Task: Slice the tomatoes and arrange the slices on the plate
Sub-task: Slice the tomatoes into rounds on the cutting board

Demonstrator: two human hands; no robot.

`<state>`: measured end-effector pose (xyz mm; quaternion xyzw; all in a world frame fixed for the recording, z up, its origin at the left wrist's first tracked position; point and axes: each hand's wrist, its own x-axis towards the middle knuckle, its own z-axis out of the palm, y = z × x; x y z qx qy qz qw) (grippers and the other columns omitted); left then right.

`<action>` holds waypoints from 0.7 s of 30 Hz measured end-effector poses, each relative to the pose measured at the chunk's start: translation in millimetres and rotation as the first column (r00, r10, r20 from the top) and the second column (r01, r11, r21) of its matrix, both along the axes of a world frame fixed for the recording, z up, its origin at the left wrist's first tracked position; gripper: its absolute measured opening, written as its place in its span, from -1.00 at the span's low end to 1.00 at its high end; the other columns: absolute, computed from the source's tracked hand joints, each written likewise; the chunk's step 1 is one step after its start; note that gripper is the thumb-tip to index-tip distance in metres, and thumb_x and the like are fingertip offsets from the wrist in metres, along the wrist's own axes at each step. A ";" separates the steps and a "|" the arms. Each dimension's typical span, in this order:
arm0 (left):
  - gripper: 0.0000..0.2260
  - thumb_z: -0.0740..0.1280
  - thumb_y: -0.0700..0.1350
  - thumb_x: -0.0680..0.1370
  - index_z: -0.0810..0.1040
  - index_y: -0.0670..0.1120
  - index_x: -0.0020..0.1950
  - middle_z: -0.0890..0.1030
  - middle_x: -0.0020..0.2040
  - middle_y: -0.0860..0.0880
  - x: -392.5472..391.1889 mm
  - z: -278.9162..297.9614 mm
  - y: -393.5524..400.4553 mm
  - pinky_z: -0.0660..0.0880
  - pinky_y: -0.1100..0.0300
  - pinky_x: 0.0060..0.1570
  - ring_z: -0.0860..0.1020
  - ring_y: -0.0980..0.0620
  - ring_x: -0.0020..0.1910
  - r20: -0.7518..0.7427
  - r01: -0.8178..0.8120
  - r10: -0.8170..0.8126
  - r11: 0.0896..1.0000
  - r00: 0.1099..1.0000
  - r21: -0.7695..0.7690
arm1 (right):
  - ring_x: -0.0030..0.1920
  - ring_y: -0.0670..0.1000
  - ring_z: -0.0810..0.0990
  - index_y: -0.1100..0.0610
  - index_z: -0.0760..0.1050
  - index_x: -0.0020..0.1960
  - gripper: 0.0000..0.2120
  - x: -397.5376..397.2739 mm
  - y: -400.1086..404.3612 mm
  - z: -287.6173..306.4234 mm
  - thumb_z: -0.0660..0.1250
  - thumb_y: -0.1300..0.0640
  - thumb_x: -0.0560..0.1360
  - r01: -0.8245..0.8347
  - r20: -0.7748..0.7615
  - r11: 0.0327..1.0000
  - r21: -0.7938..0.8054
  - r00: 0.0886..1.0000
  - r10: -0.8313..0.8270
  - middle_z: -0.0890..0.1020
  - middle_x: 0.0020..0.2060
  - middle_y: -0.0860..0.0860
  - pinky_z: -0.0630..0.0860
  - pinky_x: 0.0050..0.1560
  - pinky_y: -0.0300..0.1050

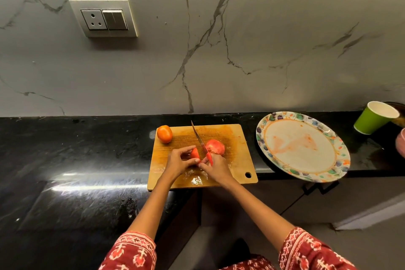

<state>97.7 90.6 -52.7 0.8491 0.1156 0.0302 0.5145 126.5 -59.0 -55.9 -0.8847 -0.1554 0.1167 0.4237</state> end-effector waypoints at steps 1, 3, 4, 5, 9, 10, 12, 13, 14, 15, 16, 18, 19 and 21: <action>-0.53 0.50 -0.22 0.36 0.52 -0.13 0.25 0.58 0.17 -0.12 -0.9 -0.1 -1.5 0.48 0.32 0.03 0.53 0.05 0.11 0.007 -0.014 0.014 1.000 1.000 -0.004 | -0.37 -0.20 0.42 0.23 0.58 -0.11 -0.88 0.0 -1.1 0.9 0.39 0.17 0.46 -0.003 -0.001 1.000 0.000 1.000 0.003 0.47 -0.39 -0.13 0.33 -0.36 -0.35; -0.55 0.51 -0.21 0.35 0.54 -0.14 0.22 0.60 0.11 -0.10 -2.3 -1.3 -4.8 0.47 0.44 -0.13 0.55 0.07 0.05 0.034 -0.053 0.053 0.999 0.998 0.001 | -0.35 -0.17 0.43 0.22 0.57 -0.07 -0.89 -1.5 -4.5 2.3 0.37 0.17 0.47 -0.004 -0.005 1.000 0.006 1.000 0.004 0.48 -0.36 -0.10 0.32 -0.34 -0.29; -0.56 0.51 -0.20 0.34 0.55 -0.14 0.20 0.61 0.09 -0.09 -3.0 -2.2 -6.6 0.46 0.47 -0.16 0.56 0.06 0.05 0.053 -0.069 0.069 0.998 0.996 0.008 | -0.33 -0.16 0.43 0.20 0.55 -0.05 -0.89 -3.1 -6.8 2.8 0.35 0.16 0.48 -0.002 -0.015 1.000 0.020 1.000 0.003 0.49 -0.33 -0.09 0.32 -0.34 -0.29; -0.56 0.52 -0.19 0.33 0.56 -0.14 0.19 0.62 0.07 -0.09 -3.1 -2.9 -8.2 0.46 0.47 -0.17 0.57 0.05 0.04 0.070 -0.079 0.078 0.997 0.995 0.013 | -0.30 -0.14 0.45 0.17 0.53 -0.05 -0.90 -4.9 -8.8 3.0 0.32 0.14 0.50 -0.004 -0.031 0.999 0.045 1.000 0.005 0.52 -0.30 -0.07 0.33 -0.32 -0.30; -0.56 0.50 -0.19 0.35 0.54 -0.16 0.22 0.61 0.13 -0.11 0.1 -3.1 -12.7 0.47 0.40 -0.05 0.55 0.05 0.08 0.079 -0.099 0.096 0.995 0.992 0.031 | -0.24 -0.02 0.49 0.20 0.47 -0.07 -0.78 -14.7 -15.3 0.5 0.15 0.09 0.60 -0.014 -0.076 0.997 0.081 0.997 0.020 0.53 -0.24 0.02 0.37 -0.25 -0.16; -0.55 0.49 -0.19 0.36 0.53 -0.17 0.23 0.59 0.16 -0.12 1.6 -3.5 -13.6 0.48 0.34 0.02 0.54 0.02 0.12 0.073 -0.095 0.092 0.995 0.993 0.037 | -0.26 -0.03 0.47 0.19 0.46 -0.08 -0.77 -16.2 -16.7 0.3 0.11 0.09 0.61 -0.008 -0.078 0.997 0.082 0.997 0.015 0.51 -0.26 0.00 0.36 -0.26 -0.16; -0.54 0.46 -0.21 0.40 0.49 -0.19 0.27 0.55 0.22 -0.14 3.7 -4.6 -15.3 0.46 0.23 0.13 0.52 -0.03 0.18 0.056 -0.072 0.070 0.996 0.996 0.052 | -0.32 -0.07 0.44 0.16 0.43 -0.10 -0.76 -17.4 -18.6 1.1 0.06 0.12 0.63 0.000 -0.077 0.997 0.071 0.997 0.006 0.47 -0.31 -0.05 0.36 -0.28 -0.19; -0.54 0.45 -0.21 0.41 0.47 -0.19 0.29 0.54 0.23 -0.14 4.5 -5.1 -15.7 0.45 0.21 0.14 0.51 -0.03 0.19 0.044 -0.063 0.060 0.996 0.997 0.060 | -0.34 -0.10 0.43 0.15 0.42 -0.11 -0.76 -17.9 -19.3 1.8 0.04 0.13 0.64 -0.004 -0.077 0.998 0.056 0.997 0.009 0.46 -0.32 -0.07 0.35 -0.28 -0.20; -0.54 0.43 -0.21 0.43 0.46 -0.20 0.30 0.54 0.24 -0.15 5.3 -5.8 -15.9 0.45 0.20 0.15 0.50 -0.04 0.20 0.032 -0.053 0.051 0.996 0.998 0.067 | -0.36 -0.12 0.42 0.15 0.41 -0.12 -0.75 -18.4 -19.4 1.8 0.03 0.13 0.64 -0.013 -0.077 0.999 0.040 0.997 0.016 0.44 -0.33 -0.08 0.35 -0.28 -0.20; -0.55 0.43 -0.21 0.43 0.45 -0.20 0.31 0.54 0.24 -0.15 5.8 -6.1 -15.8 0.45 0.18 0.17 0.50 -0.04 0.21 0.019 -0.042 0.041 0.996 0.999 0.073 | -0.38 -0.12 0.40 0.15 0.41 -0.12 -0.74 -19.5 -18.9 1.5 0.03 0.13 0.64 -0.022 -0.076 0.999 0.030 0.997 0.024 0.44 -0.35 -0.08 0.35 -0.28 -0.20; -0.55 0.42 -0.21 0.44 0.44 -0.21 0.31 0.54 0.24 -0.16 6.3 -6.3 -15.7 0.44 0.17 0.19 0.50 -0.05 0.22 0.012 -0.033 0.032 0.996 0.999 0.081 | -0.39 -0.12 0.40 0.15 0.41 -0.13 -0.74 -20.3 -18.2 1.3 0.02 0.13 0.64 -0.025 -0.075 0.999 0.028 0.997 0.027 0.43 -0.36 -0.08 0.34 -0.30 -0.21; -0.54 0.42 -0.20 0.45 0.43 -0.22 0.32 0.53 0.25 -0.17 6.5 -7.1 -15.2 0.44 0.13 0.22 0.49 -0.06 0.23 0.005 -0.030 0.029 0.995 1.000 0.094 | -0.39 -0.11 0.39 0.15 0.41 -0.14 -0.74 -21.5 -15.9 0.1 0.03 0.14 0.64 -0.021 -0.070 0.999 0.033 0.997 0.023 0.42 -0.38 -0.07 0.31 -0.32 -0.19; -0.54 0.42 -0.20 0.45 0.43 -0.22 0.32 0.53 0.25 -0.17 6.4 -6.8 -15.5 0.44 0.13 0.23 0.48 -0.06 0.24 0.004 -0.035 0.035 0.995 0.999 0.098 | -0.39 -0.11 0.39 0.15 0.41 -0.15 -0.73 -22.1 -14.8 0.0 0.03 0.14 0.64 -0.015 -0.068 0.999 0.034 0.998 0.018 0.42 -0.39 -0.07 0.31 -0.31 -0.17; -0.54 0.43 -0.20 0.44 0.43 -0.21 0.32 0.52 0.25 -0.17 5.5 -6.8 -17.0 0.44 0.14 0.21 0.48 -0.06 0.24 0.010 -0.051 0.051 0.994 0.999 0.101 | -0.40 -0.10 0.40 0.13 0.41 -0.16 -0.73 -23.9 -14.0 0.2 0.03 0.13 0.64 -0.008 -0.065 0.999 0.039 0.998 0.010 0.42 -0.40 -0.06 0.32 -0.33 -0.17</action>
